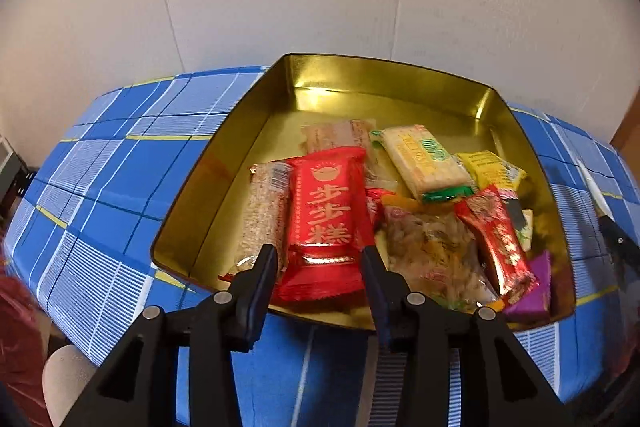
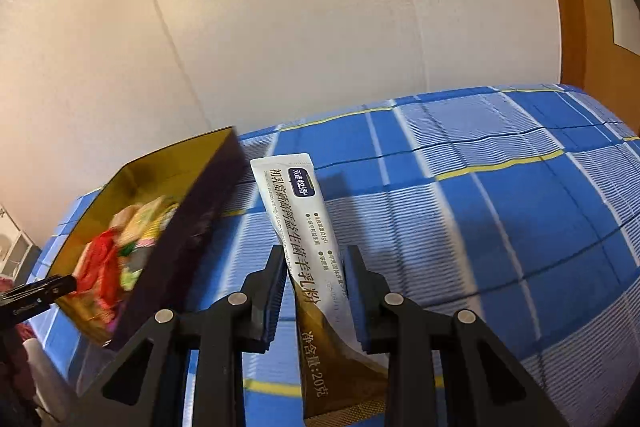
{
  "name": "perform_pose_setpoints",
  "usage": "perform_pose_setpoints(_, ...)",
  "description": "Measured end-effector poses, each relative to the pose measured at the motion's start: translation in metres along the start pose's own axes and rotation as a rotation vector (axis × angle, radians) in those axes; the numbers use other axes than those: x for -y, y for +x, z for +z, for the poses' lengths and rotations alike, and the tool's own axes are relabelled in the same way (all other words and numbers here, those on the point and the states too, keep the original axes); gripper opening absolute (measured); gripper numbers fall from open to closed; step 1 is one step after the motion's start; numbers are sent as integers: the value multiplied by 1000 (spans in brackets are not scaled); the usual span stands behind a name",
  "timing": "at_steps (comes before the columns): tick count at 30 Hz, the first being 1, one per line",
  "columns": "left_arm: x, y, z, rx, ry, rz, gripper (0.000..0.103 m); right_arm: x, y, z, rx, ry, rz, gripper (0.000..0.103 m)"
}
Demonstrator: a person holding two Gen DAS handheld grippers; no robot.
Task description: Organize snacks
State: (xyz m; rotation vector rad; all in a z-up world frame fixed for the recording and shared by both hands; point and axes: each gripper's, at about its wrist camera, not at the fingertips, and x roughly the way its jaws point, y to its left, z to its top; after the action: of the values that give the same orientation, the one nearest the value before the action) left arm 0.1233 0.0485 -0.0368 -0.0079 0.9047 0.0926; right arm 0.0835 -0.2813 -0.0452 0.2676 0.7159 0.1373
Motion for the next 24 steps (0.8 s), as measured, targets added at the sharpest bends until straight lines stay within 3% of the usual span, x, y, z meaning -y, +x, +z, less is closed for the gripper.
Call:
perform_pose_setpoints(10,12,-19,-9,29,60,-27,44,-48,-18,1,-7,-17,67,30)
perform_pose_setpoints(24,13,-46,-26,49,79,-77,44,-131,-17,9,-34,-177,147,30)
